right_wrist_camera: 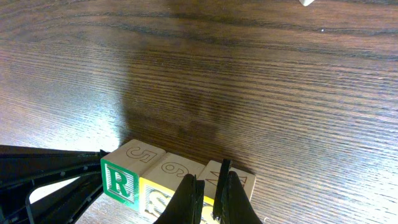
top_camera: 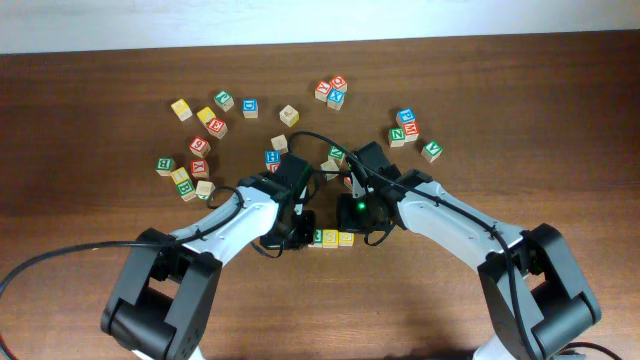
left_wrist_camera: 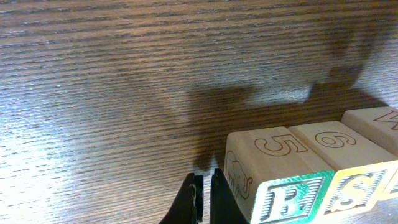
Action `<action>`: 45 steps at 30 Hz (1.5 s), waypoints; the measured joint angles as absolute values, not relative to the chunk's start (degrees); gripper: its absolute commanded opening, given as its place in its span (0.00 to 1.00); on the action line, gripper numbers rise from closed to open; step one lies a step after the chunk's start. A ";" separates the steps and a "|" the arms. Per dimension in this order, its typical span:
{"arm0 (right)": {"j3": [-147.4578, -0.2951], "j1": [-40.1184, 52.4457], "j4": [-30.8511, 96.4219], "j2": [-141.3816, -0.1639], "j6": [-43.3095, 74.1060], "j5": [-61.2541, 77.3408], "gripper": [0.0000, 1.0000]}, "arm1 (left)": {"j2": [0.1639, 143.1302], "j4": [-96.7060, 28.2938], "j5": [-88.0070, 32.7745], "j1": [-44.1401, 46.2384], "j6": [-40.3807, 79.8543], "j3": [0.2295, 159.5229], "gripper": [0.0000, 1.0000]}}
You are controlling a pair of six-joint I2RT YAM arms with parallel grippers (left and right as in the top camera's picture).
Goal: Spell out RSS
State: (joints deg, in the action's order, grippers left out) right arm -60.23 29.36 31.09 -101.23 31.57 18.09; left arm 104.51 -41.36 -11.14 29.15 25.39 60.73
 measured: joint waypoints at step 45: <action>-60.23 29.63 31.18 -101.23 31.77 19.88 0.04 | 104.51 -41.15 -11.16 29.15 25.39 60.73 0.00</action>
